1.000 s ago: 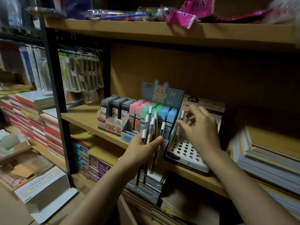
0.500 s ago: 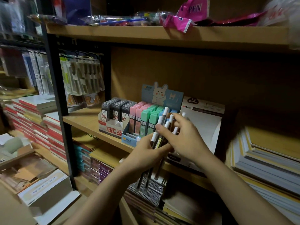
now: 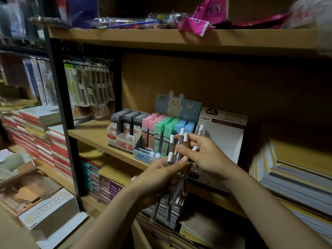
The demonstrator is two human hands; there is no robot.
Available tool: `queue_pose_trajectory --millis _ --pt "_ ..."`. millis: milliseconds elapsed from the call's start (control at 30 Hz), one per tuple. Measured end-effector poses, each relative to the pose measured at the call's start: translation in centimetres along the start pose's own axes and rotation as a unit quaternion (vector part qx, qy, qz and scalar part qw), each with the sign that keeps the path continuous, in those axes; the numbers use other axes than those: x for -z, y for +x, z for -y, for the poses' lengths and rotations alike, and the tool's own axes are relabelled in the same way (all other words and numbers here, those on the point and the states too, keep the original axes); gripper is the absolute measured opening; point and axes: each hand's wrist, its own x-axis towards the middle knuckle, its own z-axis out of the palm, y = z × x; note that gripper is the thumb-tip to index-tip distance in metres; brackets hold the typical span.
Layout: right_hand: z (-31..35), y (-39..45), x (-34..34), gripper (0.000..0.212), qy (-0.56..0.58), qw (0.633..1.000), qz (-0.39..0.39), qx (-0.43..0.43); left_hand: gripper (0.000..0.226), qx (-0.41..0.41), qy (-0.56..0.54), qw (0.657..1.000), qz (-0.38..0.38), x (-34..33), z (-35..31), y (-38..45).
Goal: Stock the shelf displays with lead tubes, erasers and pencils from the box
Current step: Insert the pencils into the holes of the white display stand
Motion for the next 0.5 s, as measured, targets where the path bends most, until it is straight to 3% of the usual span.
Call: queue_pose_trajectory --millis 267,500 --pt "-0.6 0.0 0.5 0.013 0.035 0.996 -0.075 -0.028 0.033 -0.011 0.026 0.999 -0.03 1.2 -0.6 0.0" --pt "-0.2 -0.4 0.6 0.024 0.19 0.977 -0.068 -0.07 0.035 -0.025 0.041 0.998 -0.047 1.6 -0.8 0.1"
